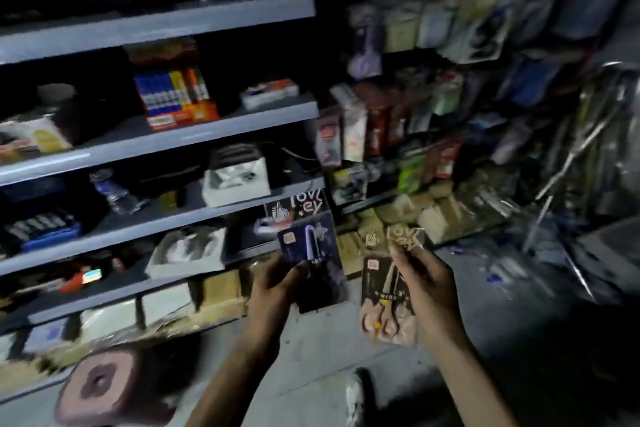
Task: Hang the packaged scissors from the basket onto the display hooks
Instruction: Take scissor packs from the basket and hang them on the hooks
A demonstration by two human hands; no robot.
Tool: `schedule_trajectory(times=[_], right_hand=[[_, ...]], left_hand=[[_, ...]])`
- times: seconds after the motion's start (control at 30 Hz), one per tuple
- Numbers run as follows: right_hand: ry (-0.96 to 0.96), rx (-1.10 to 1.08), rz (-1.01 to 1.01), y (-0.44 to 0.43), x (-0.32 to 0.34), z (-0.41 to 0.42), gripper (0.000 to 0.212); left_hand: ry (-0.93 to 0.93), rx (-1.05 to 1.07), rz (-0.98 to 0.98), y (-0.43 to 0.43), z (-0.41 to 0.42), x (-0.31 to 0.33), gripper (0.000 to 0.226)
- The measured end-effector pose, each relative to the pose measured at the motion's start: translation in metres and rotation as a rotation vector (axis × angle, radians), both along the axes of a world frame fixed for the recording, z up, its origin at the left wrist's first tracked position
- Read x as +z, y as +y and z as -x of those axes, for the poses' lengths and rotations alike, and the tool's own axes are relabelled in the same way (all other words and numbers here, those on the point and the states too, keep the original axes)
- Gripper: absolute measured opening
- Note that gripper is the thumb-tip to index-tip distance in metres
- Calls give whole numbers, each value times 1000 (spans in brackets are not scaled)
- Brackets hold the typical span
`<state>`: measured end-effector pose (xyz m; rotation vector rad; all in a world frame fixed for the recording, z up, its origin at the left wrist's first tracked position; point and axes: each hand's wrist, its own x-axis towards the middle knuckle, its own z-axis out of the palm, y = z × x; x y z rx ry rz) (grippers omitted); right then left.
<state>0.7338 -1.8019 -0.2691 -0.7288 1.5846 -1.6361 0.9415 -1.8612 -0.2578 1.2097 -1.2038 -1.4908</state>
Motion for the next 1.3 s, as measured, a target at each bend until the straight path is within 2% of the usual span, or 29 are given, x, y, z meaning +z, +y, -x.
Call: schedule_trajectory(times=[0.2, 0.37, 0.43, 0.53, 0.67, 0.73, 0.87, 0.93, 1.07, 1.13, 1.2, 1.23, 1.3], right_hand=[[154, -124, -40, -30, -2, 120, 21], [259, -49, -60, -66, 15, 206, 22], [295, -24, -57, -80, 21, 233, 15], [289, -7, -55, -95, 21, 269, 6], [289, 5, -58, -108, 18, 305, 1], [277, -15, -39, -116, 21, 322, 8], [109, -51, 48, -133, 32, 356, 25], [106, -58, 73, -143, 36, 372, 28], [112, 49, 121, -170, 54, 394, 14], [82, 142, 80, -181, 66, 397, 31], [172, 231, 61, -191, 75, 399, 53], [236, 266, 80, -195, 81, 398, 56], [301, 335, 162, -204, 92, 396, 45]], left_hand=[[58, -108, 52, -54, 120, -15, 26], [100, -131, 91, -96, 209, -5, 15], [97, -121, 99, -109, 234, 2, 9], [85, -126, 107, -124, 268, 8, 23], [71, -126, 113, -133, 304, 16, 24], [56, -108, 113, -136, 323, 19, 23], [24, -59, 123, -133, 356, 29, 21], [15, -29, 109, -128, 370, 35, 22], [8, 53, 128, -124, 397, 48, 21], [3, 81, 140, -124, 408, 54, 19], [12, 113, 152, -124, 415, 59, 19], [25, 122, 159, -125, 418, 63, 19], [39, 131, 171, -129, 421, 66, 19]])
